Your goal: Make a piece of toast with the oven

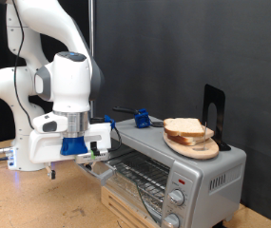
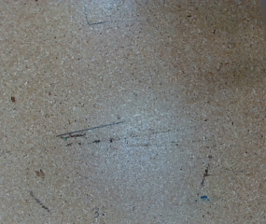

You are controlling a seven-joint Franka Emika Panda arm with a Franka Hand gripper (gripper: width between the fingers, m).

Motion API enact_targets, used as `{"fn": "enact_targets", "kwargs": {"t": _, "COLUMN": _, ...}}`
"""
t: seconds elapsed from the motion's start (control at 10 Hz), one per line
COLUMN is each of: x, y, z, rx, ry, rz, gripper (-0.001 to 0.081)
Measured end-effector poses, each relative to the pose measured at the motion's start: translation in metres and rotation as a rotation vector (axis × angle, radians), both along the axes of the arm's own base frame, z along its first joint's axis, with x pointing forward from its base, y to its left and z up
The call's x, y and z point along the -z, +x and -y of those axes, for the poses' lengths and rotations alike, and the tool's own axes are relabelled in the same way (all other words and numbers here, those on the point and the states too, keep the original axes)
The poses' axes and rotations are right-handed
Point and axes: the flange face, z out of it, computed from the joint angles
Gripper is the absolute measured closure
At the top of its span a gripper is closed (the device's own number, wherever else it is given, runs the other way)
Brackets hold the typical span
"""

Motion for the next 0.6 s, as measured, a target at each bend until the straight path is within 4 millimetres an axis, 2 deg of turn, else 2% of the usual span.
{"fn": "enact_targets", "kwargs": {"t": 0.4, "x": 0.0003, "y": -0.0010, "z": 0.0000, "rx": -0.006, "ry": 0.047, "rz": 0.036, "gripper": -0.0002}}
{"fn": "enact_targets", "kwargs": {"t": 0.6, "x": -0.0081, "y": 0.0031, "z": -0.0020, "rx": -0.018, "ry": 0.082, "rz": 0.078, "gripper": -0.0002}}
